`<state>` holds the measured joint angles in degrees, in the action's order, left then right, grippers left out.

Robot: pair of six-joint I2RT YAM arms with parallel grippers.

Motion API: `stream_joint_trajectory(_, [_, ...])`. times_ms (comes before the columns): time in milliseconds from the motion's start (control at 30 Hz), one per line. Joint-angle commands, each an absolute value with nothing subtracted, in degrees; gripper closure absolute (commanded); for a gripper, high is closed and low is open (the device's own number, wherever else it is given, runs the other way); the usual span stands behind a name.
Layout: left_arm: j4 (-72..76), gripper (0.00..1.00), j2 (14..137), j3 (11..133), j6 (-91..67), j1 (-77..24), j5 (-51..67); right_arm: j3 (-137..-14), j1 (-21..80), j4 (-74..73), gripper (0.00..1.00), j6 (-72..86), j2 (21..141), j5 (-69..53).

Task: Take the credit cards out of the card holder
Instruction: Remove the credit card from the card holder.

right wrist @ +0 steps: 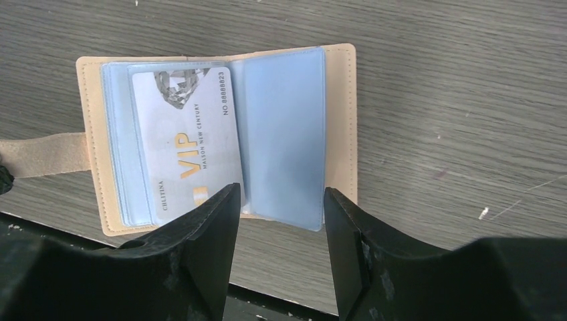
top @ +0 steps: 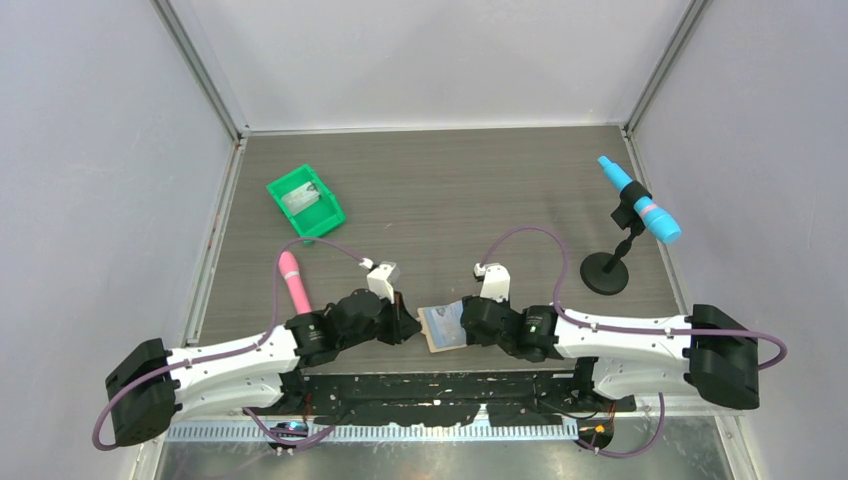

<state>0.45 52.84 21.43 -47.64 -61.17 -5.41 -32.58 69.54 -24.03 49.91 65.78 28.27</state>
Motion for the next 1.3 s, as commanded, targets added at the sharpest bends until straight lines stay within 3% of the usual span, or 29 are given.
stream_joint_trajectory(0, [1.78, 1.0, 51.27, 21.16, -47.55, -61.31, -7.21, -32.35, 69.61, -26.32, 0.45, 51.21, 63.94, 32.92])
stream_joint_trajectory(167, [-1.68, 0.99, 51.6, 22.04, -47.66, -61.33, -9.21, -31.35, 69.52, -24.92, 0.46, 49.28, 63.18, 33.05])
stream_joint_trajectory(467, [-12.32, 0.64, 51.8, 26.79, -51.84, -61.31, -12.5, -35.66, 69.52, -26.77, 0.49, 45.36, 57.48, 27.93])
stream_joint_trajectory(633, [-12.71, 0.56, 51.53, 29.38, -52.19, -61.35, -10.28, -34.04, 69.33, -20.05, 0.53, 43.02, 52.7, 24.86])
stream_joint_trajectory(767, [-10.47, 0.58, 53.14, 29.95, -52.03, -61.3, -8.92, -32.9, 69.09, -15.06, 0.58, 42.41, 53.32, 21.86])
stream_joint_trajectory(1067, [4.35, 0.83, 62.31, 27.72, -51.14, -61.28, -2.52, -28.27, 62.76, -3.05, 0.63, 40.93, 60.68, 10.83])
stream_joint_trajectory(1267, [6.91, 0.91, 67.75, 26.55, -51.32, -61.33, -3.41, -23.94, 56.68, 3.48, 0.66, 40.35, 61.71, 3.67])
